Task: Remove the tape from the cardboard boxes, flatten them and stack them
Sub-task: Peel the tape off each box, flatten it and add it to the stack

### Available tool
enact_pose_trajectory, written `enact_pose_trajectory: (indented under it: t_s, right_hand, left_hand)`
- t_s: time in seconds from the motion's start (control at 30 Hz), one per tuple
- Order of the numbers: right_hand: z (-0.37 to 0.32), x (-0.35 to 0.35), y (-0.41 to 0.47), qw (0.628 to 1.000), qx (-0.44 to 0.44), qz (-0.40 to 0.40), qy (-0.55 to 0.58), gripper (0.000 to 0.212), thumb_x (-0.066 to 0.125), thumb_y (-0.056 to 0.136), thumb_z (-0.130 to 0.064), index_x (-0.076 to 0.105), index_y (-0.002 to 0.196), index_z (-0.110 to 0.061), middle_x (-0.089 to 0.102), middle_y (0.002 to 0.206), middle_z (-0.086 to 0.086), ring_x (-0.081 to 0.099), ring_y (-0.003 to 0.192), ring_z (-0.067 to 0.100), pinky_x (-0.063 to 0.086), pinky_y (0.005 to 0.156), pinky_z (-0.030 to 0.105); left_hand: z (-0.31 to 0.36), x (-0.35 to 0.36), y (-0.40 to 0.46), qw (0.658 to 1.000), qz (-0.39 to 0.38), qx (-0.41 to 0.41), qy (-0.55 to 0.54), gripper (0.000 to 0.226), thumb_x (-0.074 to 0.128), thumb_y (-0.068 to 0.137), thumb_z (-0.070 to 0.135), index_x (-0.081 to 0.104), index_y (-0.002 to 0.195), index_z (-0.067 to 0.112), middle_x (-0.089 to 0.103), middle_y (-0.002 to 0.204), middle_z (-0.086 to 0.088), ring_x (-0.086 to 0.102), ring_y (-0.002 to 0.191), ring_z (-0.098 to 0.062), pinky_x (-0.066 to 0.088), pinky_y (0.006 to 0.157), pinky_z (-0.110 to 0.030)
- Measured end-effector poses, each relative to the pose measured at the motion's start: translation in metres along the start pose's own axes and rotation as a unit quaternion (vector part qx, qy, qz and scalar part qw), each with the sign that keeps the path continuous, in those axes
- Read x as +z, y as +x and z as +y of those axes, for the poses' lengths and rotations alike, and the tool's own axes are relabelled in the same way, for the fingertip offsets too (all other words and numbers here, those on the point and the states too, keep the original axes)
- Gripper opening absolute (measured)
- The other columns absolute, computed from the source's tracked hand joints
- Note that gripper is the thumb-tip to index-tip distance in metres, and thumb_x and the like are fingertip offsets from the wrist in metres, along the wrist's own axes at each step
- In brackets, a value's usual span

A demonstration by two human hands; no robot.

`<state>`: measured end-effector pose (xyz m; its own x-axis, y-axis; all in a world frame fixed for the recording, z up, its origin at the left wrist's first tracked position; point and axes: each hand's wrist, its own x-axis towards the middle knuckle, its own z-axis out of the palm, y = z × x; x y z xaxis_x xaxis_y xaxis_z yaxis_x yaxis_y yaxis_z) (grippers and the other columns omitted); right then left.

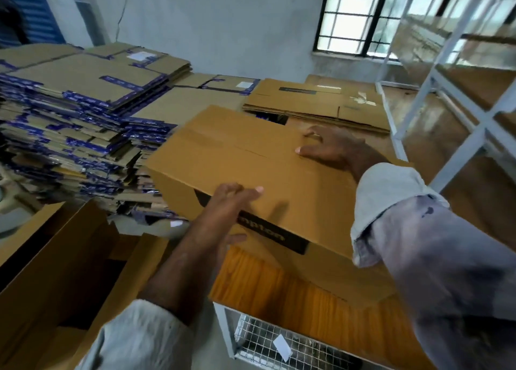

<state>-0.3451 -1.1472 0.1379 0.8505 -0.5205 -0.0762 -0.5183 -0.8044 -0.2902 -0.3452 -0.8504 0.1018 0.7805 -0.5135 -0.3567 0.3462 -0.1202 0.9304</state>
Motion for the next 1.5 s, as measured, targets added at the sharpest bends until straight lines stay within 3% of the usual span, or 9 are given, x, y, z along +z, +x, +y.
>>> enact_pose_trajectory:
  t_s: [0.13,0.33,0.5,0.6,0.7,0.77,0.9,1.13,1.5]
  right_hand:
    - [0.025,-0.028,-0.033,0.999,0.039,-0.027,-0.008,0.078,0.062,0.085,-0.073,0.043,0.152,-0.037,0.036,0.163,0.003,0.036,0.146,0.031,0.032,0.114,0.048]
    - [0.075,-0.007,-0.113,0.986,0.149,-0.068,-0.003,0.082,0.059,0.093,-0.066,0.032,0.160,-0.027,0.029,0.167,-0.001,0.027,0.152,0.028,0.026,0.119,0.042]
    - [0.082,0.052,-0.175,0.979,0.177,0.091,0.043,0.065,0.048,0.099,-0.062,0.047,0.153,-0.025,0.046,0.155,0.013,0.043,0.142,0.033,0.037,0.115,0.046]
    - [0.068,0.073,-0.206,0.981,0.085,0.173,0.029,0.059,0.043,0.093,-0.061,0.062,0.138,-0.027,0.058,0.140,0.008,0.051,0.132,0.027,0.042,0.109,0.048]
    - [0.049,0.089,-0.230,0.979,-0.049,0.182,0.072,0.048,0.050,0.095,-0.053,0.064,0.133,-0.028,0.061,0.136,-0.004,0.051,0.131,0.016,0.043,0.108,0.052]
    - [0.044,0.095,-0.235,0.979,-0.054,0.180,0.081,0.048,0.049,0.095,-0.055,0.064,0.134,-0.031,0.060,0.137,-0.007,0.049,0.132,0.015,0.042,0.107,0.055]
    - [0.041,0.098,-0.227,0.987,-0.017,0.161,0.021,0.055,0.043,0.093,-0.066,0.052,0.142,-0.044,0.050,0.149,-0.008,0.042,0.139,0.016,0.037,0.110,0.057]
    - [0.036,0.092,-0.188,0.992,0.011,0.117,-0.040,0.055,0.038,0.097,-0.070,0.039,0.150,-0.052,0.028,0.165,-0.005,0.027,0.149,0.021,0.022,0.114,0.055]
    - [0.033,0.096,-0.150,0.987,0.029,0.145,-0.055,0.048,0.036,0.096,-0.064,0.051,0.138,-0.046,0.041,0.157,-0.004,0.037,0.142,0.021,0.030,0.109,0.054]
  left_hand:
    - [0.021,0.010,0.036,0.998,-0.004,0.053,0.031,0.055,0.077,0.086,0.044,0.056,0.132,0.024,0.057,0.132,-0.001,0.053,0.124,-0.029,0.047,0.104,-0.057]
    - [0.034,0.029,0.090,0.960,-0.132,0.097,0.227,0.034,0.072,0.092,0.039,0.070,0.120,0.020,0.066,0.122,-0.002,0.060,0.118,-0.028,0.051,0.093,-0.042]
    - [0.006,0.049,0.111,0.884,-0.139,0.197,0.401,0.041,0.055,0.103,0.023,0.054,0.144,0.023,0.047,0.146,-0.004,0.047,0.134,-0.027,0.046,0.101,-0.039]
    - [0.011,0.056,0.084,0.827,-0.133,0.258,0.481,0.042,0.053,0.102,0.016,0.053,0.144,0.014,0.047,0.147,-0.012,0.045,0.137,-0.030,0.041,0.102,-0.036]
    - [0.006,0.051,0.033,0.786,-0.234,0.285,0.496,0.042,0.056,0.097,0.024,0.061,0.136,0.010,0.052,0.146,-0.008,0.045,0.138,-0.025,0.036,0.103,-0.029]
    - [-0.009,0.046,0.007,0.770,-0.271,0.298,0.495,0.046,0.059,0.099,0.025,0.055,0.144,0.017,0.046,0.155,0.001,0.037,0.145,-0.018,0.026,0.111,-0.025]
    - [-0.043,0.051,0.000,0.717,-0.204,0.357,0.563,0.060,0.037,0.103,0.047,0.035,0.157,0.022,0.026,0.167,0.007,0.016,0.155,-0.014,0.003,0.125,-0.044]
    - [-0.035,0.061,0.044,0.677,-0.170,0.389,0.601,0.049,0.037,0.107,0.037,0.041,0.154,0.022,0.032,0.165,0.004,0.023,0.153,-0.017,0.009,0.125,-0.047]
    - [-0.020,0.064,0.082,0.647,-0.176,0.389,0.632,0.050,0.036,0.106,0.039,0.043,0.152,0.022,0.037,0.162,0.003,0.029,0.150,-0.017,0.015,0.125,-0.048]
